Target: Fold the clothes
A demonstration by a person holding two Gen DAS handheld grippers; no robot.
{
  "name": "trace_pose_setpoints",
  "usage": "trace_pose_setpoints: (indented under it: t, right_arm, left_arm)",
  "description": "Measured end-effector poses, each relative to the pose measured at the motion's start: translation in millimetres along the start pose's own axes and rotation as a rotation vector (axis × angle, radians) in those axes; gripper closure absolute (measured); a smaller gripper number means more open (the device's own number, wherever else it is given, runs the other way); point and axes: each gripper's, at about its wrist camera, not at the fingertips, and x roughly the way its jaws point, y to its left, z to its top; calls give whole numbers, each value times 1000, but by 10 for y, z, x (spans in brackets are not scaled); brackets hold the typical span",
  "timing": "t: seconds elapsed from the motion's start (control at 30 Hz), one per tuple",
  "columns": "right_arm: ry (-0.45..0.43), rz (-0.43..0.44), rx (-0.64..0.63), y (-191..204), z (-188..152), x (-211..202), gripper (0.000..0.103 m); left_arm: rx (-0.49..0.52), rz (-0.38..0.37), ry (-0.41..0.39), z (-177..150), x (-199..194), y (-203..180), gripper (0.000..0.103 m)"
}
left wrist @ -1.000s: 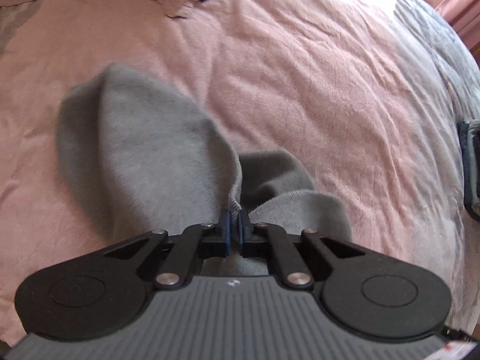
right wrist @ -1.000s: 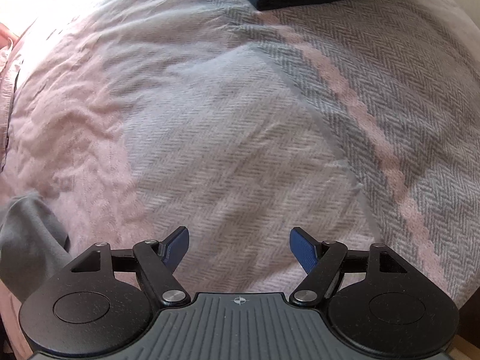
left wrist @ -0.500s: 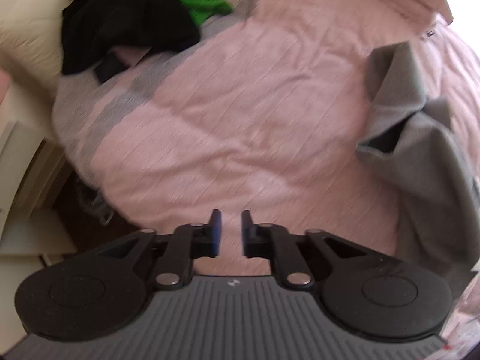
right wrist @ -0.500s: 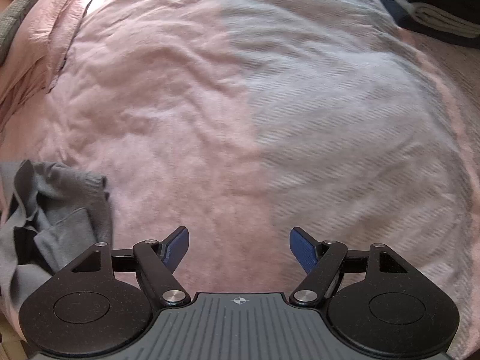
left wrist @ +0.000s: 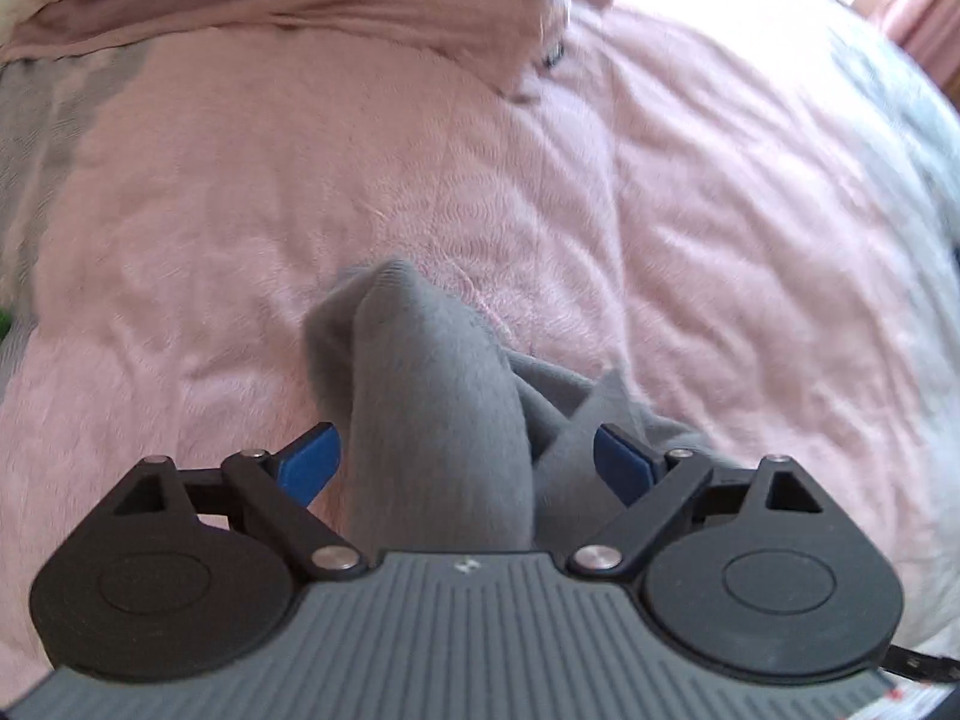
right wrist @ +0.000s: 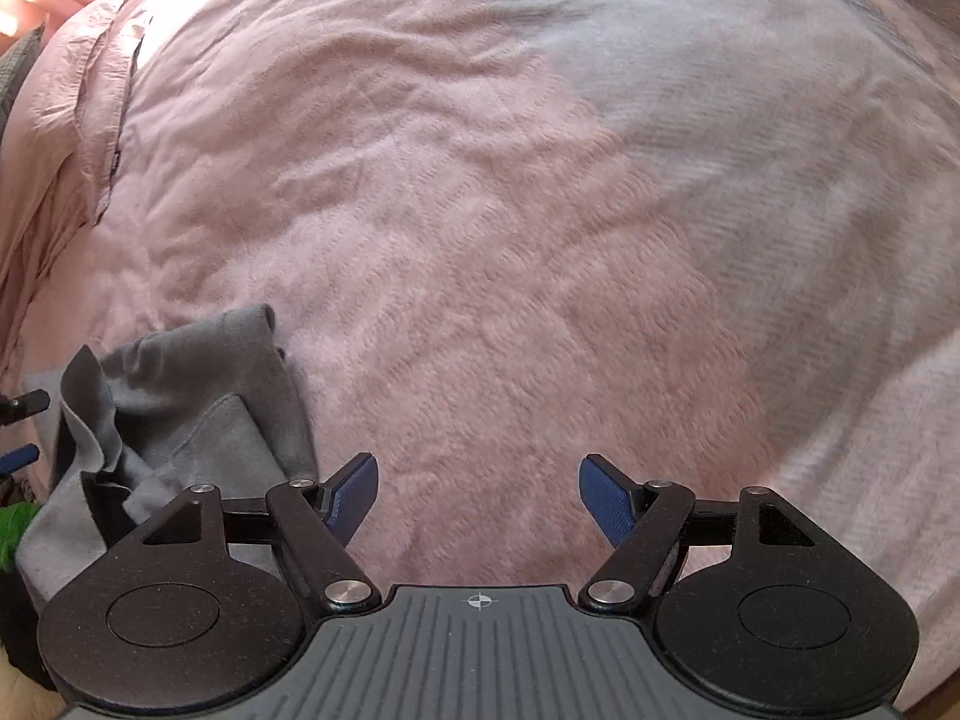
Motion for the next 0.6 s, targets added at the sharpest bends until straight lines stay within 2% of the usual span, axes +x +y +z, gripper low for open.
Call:
trace_pose_setpoints:
  t: [0.03, 0.07, 0.1, 0.2, 0.3, 0.37, 0.47, 0.5, 0.53, 0.6]
  right_arm:
    - [1, -15, 25, -44, -58, -3, 32]
    - [2, -26, 49, -83, -112, -7, 32]
    - [1, -36, 71, -120, -162, -14, 32]
    - [5, -59, 88, -121, -251, -13, 32]
    - [6, -72, 70, 4, -281, 11, 32]
    - [9, -65, 56, 136, -280, 48, 32]
    - [17, -49, 10, 382, -272, 111, 32]
    - [19, -44, -15, 485, -262, 131, 32]
    - [18, -40, -41, 582, -249, 143, 32]
    - [-8, -27, -103, 802, -216, 150, 32]
  left_arm:
    - [15, 26, 17, -5, 121, -3, 48]
    - [23, 35, 26, -46, 172, 48, 69]
    - [23, 19, 20, -89, 157, 101, 96]
    - [7, -93, -66, -411, -194, 526, 98]
    - [-95, -161, -63, -995, -636, 1218, 96]
    - [-166, -154, -6, -1477, -774, 1637, 95]
    - [-247, -69, 151, -2173, -750, 2094, 92]
    - [-269, -44, 183, -2314, -736, 2180, 88]
    - [-296, -45, 184, -2415, -760, 2267, 79]
    - [-334, -66, 135, -2408, -840, 2359, 76]
